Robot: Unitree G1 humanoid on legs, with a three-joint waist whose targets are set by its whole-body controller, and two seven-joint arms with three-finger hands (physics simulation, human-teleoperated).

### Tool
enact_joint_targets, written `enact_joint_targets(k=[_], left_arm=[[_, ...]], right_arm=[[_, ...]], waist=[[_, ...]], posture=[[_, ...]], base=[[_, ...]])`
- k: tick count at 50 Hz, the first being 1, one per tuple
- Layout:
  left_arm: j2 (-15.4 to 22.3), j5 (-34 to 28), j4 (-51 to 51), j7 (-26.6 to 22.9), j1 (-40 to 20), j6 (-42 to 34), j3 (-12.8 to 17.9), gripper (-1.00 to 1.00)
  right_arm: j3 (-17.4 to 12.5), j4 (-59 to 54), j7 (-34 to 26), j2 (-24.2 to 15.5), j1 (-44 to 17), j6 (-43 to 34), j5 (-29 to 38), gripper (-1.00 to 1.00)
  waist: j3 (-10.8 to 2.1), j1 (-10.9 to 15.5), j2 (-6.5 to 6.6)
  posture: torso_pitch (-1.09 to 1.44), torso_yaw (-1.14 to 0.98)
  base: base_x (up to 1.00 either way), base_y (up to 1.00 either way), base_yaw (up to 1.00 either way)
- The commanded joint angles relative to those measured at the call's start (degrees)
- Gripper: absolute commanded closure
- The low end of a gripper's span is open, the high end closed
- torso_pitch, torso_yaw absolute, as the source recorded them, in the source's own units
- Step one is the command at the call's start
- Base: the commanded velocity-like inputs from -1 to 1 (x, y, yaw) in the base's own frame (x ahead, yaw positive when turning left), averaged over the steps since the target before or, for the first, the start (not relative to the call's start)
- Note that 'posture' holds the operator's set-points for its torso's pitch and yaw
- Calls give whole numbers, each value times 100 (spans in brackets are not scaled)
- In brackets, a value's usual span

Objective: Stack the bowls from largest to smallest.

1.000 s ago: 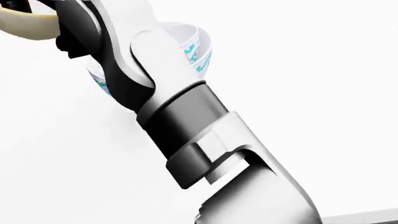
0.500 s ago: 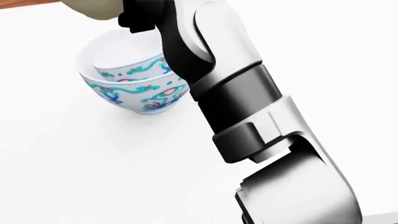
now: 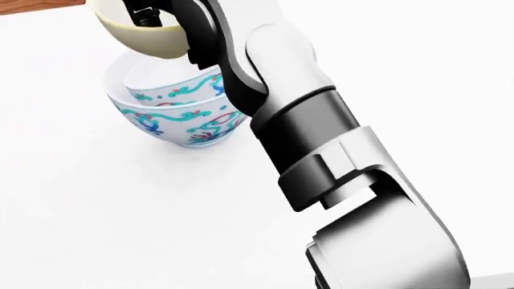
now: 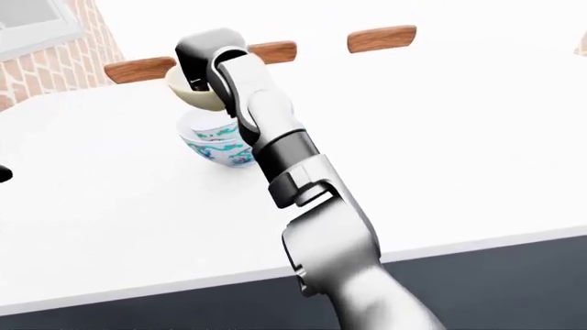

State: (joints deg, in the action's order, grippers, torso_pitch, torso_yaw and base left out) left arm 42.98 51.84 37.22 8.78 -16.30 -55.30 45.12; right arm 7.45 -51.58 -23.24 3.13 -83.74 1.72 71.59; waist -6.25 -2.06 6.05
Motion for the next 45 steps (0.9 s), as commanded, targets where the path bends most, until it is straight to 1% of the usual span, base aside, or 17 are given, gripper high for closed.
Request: enact_joint_targets(k=[1,6,11,15,16,18,19,25,30,31,32,36,44,45], left_arm=[[116,-27,56,2,-98,189,84,-100],[85,-68,36,-78,-3,237,163,-100],[53,-97,24,-84,0,269,128,-100],[42,-44,64,-56,1,238,162,-100],[50,-38,58,-52,-3,233,167,-100],[73,-22,48,-47,-9,227,180,-100],[74,-21,40,-45,-11,231,177,-100],[65,3,60,-12,-4,235,164,-100],[75,5,53,-12,0,247,169,-100],[67,-34,55,-34,25,276,157,-100],[45,-48,49,-46,38,287,152,-100],[28,-88,34,-105,57,303,150,-100],[-6,-177,4,-161,46,328,132,-100],[-18,-192,1,-168,49,333,123,-100]], right_arm=[[-71,206,207,-47,-272,43,79,100],[-56,147,271,-9,-263,40,239,100],[-74,85,283,-22,-239,53,302,100],[-89,82,288,-26,-204,36,325,100],[-95,73,296,-25,-208,31,324,97],[-101,62,305,-33,-228,19,330,84],[-102,60,303,-36,-233,15,332,84],[-102,63,309,-50,-223,8,341,68],[-95,-18,375,-36,-193,16,354,71],[-99,-45,411,-19,-182,6,346,60],[-98,-68,427,-9,-190,-1,343,55],[-99,-182,482,23,-181,-6,306,47],[-82,-283,573,13,-229,11,295,40],[-60,-285,601,29,-204,1,320,37]], waist=[[-116,-2,49],[-119,1,52],[-116,6,49],[-125,17,43],[-127,16,42],[-128,16,41],[-128,17,41],[-129,25,42],[-136,26,43],[-139,26,44],[-141,26,44],[-152,26,49],[-156,31,44],[-156,30,43]], posture=[[-24,0],[-24,0],[-24,0],[-24,0],[-24,0],[-24,0],[-24,0],[-24,0],[-24,0],[-24,0],[-24,0],[-24,0],[-24,0],[-24,0]], base=[[0,0,0],[0,0,0],[0,0,0],[0,0,0],[0,0,0],[0,0,0],[0,0,0],[0,0,0],[0,0,0],[0,0,0],[0,0,0],[0,0,0],[0,0,0],[0,0,0]])
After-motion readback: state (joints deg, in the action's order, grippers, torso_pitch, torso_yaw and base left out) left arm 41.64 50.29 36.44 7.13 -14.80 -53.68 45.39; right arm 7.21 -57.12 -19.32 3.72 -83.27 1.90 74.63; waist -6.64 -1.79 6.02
